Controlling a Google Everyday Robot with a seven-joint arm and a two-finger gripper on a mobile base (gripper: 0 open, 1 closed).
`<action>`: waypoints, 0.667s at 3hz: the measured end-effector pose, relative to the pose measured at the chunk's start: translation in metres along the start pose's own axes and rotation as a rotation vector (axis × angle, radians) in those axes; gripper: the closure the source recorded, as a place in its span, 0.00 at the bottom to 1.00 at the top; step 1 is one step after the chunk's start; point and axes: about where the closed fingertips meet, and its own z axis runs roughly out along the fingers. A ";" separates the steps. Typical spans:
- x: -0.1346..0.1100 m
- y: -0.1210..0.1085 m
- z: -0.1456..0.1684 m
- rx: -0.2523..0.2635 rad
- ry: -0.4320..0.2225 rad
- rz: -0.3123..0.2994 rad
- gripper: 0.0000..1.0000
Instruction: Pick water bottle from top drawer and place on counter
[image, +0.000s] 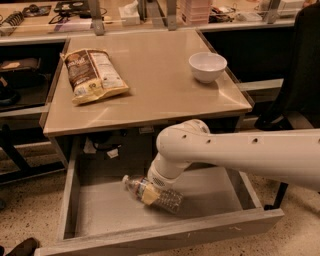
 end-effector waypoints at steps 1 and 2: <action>-0.003 0.005 -0.006 -0.006 0.013 -0.012 1.00; -0.007 0.011 -0.032 0.014 0.021 -0.006 1.00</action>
Offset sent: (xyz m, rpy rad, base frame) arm -0.0108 -0.0028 0.0738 -0.0449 -0.0320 -0.0117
